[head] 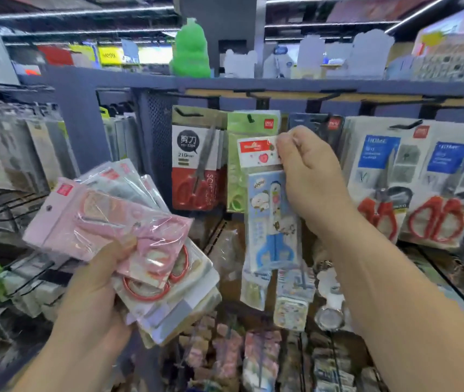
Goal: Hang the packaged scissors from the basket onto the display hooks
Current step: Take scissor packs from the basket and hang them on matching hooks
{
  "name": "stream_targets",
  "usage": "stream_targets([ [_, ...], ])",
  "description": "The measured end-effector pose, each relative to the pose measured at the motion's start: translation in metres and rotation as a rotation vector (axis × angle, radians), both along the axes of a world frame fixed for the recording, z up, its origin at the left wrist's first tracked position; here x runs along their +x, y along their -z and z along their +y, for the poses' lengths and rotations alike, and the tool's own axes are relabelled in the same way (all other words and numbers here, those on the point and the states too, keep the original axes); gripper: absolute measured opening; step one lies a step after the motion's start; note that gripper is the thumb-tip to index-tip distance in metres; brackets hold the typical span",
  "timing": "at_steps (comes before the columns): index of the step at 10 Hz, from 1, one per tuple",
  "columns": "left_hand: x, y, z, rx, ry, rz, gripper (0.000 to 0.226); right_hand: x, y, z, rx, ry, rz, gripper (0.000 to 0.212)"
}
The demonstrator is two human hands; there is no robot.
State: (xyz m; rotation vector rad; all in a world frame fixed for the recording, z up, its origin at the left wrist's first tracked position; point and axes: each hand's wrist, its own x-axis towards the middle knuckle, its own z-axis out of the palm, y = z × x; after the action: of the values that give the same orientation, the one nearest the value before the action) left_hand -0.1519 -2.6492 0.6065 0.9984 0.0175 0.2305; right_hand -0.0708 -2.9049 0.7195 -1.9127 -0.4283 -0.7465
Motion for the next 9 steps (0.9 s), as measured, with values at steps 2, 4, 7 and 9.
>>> stream_targets([
  [2,0.031,-0.001,0.017,0.045,0.073,-0.002,0.069,0.029,-0.03,0.037,0.027,0.104,-0.054,0.041],
  [4,0.051,0.002,0.023,0.012,0.144,0.014,0.066,0.046,-0.028,0.045,0.083,0.218,-0.051,0.041],
  [7,0.073,0.007,0.03,0.073,0.152,0.04,0.081,0.053,-0.028,0.05,0.133,0.257,-0.017,0.042],
  [9,0.083,0.015,0.03,0.084,0.149,0.046,0.058,0.062,-0.023,0.04,0.126,0.282,-0.021,0.04],
])
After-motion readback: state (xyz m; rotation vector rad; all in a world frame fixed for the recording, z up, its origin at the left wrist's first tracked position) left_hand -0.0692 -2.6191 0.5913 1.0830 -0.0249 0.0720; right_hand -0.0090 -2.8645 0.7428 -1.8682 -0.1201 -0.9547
